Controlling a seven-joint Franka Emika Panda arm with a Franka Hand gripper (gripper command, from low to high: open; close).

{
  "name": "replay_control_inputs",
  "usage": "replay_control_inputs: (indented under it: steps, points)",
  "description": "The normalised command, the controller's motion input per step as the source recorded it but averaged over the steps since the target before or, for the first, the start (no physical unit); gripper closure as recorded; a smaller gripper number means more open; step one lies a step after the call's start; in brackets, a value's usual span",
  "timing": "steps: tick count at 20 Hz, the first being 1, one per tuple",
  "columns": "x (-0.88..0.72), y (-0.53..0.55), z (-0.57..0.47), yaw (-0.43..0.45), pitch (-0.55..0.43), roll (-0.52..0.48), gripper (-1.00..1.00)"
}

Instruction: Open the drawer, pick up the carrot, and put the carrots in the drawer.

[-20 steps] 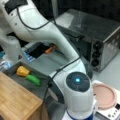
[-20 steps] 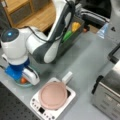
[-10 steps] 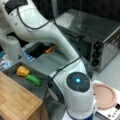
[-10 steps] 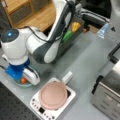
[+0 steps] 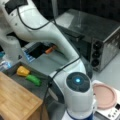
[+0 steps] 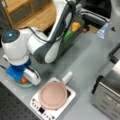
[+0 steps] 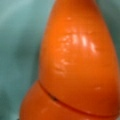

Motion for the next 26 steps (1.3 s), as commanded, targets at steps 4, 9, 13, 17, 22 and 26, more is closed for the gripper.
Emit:
replay_control_inputs:
  steps: [4, 9, 13, 17, 22, 26]
  points:
    - [-0.24, 0.42, -0.41, -0.077, -0.04, -0.081, 1.0]
    - [-0.22, 0.35, -0.31, -0.096, -0.078, -0.102, 1.0]
    - [-0.21, 0.28, -0.23, -0.077, -0.082, -0.119, 1.0]
    - [-0.24, 0.24, -0.2, -0.062, -0.082, -0.12, 1.0]
    - [-0.26, 0.25, -0.19, -0.071, -0.1, -0.111, 1.0]
    - [-0.3, 0.26, -0.09, -0.082, -0.089, -0.118, 1.0]
